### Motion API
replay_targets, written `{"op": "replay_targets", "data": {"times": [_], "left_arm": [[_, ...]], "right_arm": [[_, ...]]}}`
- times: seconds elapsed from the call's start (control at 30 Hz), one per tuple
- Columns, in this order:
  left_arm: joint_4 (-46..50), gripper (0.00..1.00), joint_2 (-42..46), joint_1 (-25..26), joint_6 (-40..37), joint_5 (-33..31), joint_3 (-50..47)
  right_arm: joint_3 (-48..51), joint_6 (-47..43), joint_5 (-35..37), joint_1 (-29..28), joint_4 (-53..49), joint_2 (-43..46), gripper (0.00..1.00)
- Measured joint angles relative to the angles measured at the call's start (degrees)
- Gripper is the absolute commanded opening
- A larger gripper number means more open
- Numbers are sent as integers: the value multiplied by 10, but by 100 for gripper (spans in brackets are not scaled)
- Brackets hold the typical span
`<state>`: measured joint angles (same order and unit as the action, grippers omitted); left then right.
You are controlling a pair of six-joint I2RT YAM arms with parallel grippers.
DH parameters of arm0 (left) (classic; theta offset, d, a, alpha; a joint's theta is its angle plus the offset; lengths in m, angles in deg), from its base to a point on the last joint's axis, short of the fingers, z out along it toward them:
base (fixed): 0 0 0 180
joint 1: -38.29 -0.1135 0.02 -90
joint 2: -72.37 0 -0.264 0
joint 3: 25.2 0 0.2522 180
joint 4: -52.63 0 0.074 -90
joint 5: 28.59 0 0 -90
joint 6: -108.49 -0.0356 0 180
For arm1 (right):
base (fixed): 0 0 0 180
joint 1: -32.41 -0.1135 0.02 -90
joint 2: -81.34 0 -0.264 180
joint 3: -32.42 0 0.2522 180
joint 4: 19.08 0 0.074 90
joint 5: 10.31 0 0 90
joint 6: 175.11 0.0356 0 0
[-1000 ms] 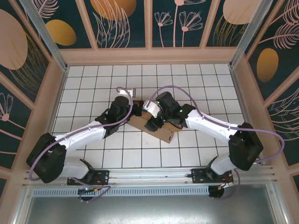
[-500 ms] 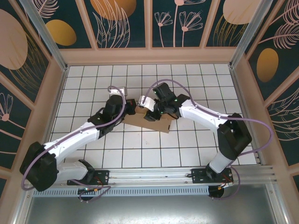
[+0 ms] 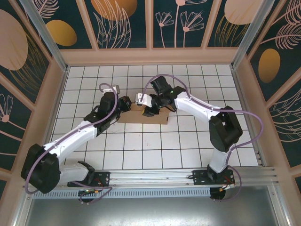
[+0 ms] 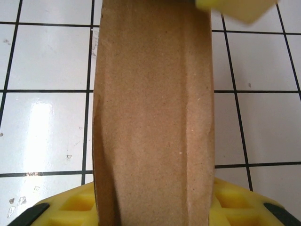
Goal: Fold the paper box
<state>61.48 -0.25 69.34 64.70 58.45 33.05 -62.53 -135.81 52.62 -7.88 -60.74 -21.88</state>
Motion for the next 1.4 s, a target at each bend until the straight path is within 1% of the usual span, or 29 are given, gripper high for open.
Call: {"op": "replay_targets", "data": {"times": [0.1,0.23,0.37,0.47,0.57,0.67,0.73,0.8,0.9,0.93,1.0,1.03,1.1,1.17,1.27,1.4], "left_arm": [[-16,8,-10,-4,7,8,3],[-46,7,-24,-9,19,13,0],[-84,6,-33,-12,24,14,-12],[-101,6,-39,-12,24,13,-16],[-108,6,-40,-11,24,16,-18],[-112,6,-42,-12,23,17,-18],[-115,6,-44,-12,23,16,-18],[-115,6,-44,-12,23,16,-18],[-115,6,-44,-12,21,16,-17],[-115,5,-44,-12,20,17,-17],[-115,5,-44,-12,19,17,-17],[-115,5,-44,-12,19,17,-17],[-114,5,-44,-12,18,17,-17],[-114,5,-44,-12,16,17,-17],[-114,5,-43,-12,14,17,-17],[-111,4,-41,-12,10,18,-17]], "right_arm": [[-6,1,-5,5,-3,-5,39],[-9,8,-9,11,0,-9,56],[-4,24,-9,11,10,-8,64],[25,46,-11,12,46,12,65],[70,81,-13,16,88,61,65],[124,125,-10,25,144,140,64],[172,166,5,29,200,208,64],[216,213,35,29,251,271,62],[251,299,127,19,290,343,48],[251,330,167,17,291,357,41],[250,371,228,16,289,375,18],[250,390,253,16,285,381,10],[251,428,290,18,274,392,0],[254,467,308,22,259,398,0],[256,528,316,36,229,399,0],[294,590,322,52,223,410,0]]}}
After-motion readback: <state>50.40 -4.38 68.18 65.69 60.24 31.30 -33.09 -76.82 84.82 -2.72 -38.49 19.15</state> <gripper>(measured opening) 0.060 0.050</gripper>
